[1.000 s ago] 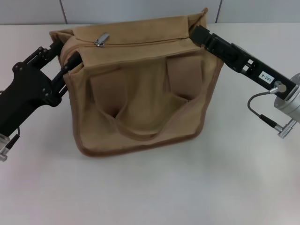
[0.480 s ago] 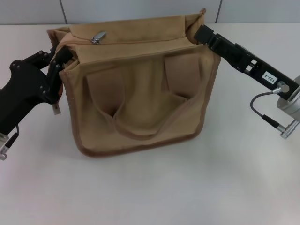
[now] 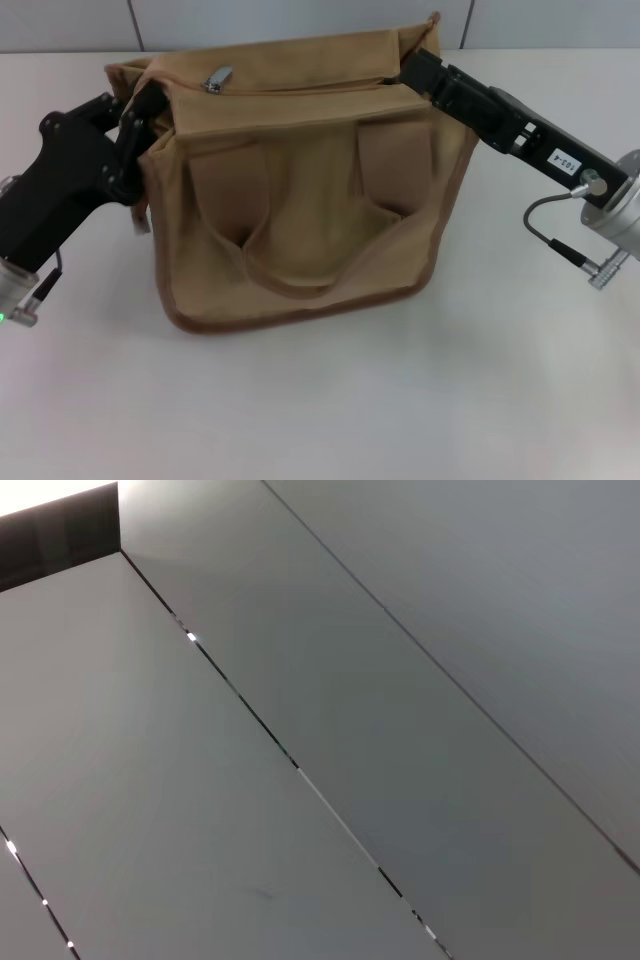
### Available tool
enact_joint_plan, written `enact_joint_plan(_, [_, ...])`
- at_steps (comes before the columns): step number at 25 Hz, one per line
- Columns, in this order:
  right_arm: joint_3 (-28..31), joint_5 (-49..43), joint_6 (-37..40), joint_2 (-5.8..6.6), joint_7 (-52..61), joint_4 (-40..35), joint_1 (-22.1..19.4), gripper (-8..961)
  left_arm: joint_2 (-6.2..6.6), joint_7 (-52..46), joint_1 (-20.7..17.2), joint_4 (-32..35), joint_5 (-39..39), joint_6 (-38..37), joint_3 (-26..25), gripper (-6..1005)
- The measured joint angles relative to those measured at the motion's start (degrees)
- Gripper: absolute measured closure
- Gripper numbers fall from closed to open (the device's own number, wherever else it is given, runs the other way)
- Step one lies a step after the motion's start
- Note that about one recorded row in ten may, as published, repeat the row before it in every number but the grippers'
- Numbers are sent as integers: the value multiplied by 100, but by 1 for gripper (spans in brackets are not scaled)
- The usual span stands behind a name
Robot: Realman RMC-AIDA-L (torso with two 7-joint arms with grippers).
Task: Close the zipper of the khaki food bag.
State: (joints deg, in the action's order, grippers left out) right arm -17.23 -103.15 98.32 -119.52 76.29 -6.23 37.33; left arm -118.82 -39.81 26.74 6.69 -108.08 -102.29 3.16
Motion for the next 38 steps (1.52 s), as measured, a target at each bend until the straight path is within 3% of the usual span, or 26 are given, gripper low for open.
enact_joint_plan(5, [-18, -1, 87, -1, 4, 14, 141, 117, -18, 225, 285, -430, 1, -5, -260, 955])
enact_joint_plan(14, [-199, 32, 62, 5, 79, -38, 494, 117, -19, 306, 715, -594, -46, -41, -230, 958])
enact_joint_plan(19, [-229, 27, 33, 14, 193, -93, 530, 117, -25, 303, 642, -614, -55, 40, -214, 961])
enact_joint_plan(24, [-348, 42, 326, 21, 355, -545, 452, 117, -17, 290, 197, -625, -82, 231, -257, 960])
enact_joint_plan(29, [-260, 229, 193, 36, 2177, -624, 542, 117, -8, 206, 36, -668, -75, 159, -298, 959])
enact_joint_plan(30, [-282, 270, 163, 48, 3252, -675, 642, 117, -13, 201, 51, -674, -74, 159, -304, 959])
enact_joint_plan(32, [-282, 273, 162, 54, 3683, -712, 698, 117, -19, 219, 89, -731, -72, 158, -306, 961])
enact_joint_plan(34, [-268, 277, 130, 66, 5160, -755, 887, 117, -20, 258, 120, -801, -71, 138, -320, 962])
enact_joint_plan(38, [-391, 219, -130, 31, 6436, -499, 1072, 117, -21, 255, 250, -890, -93, 5, -351, 963])
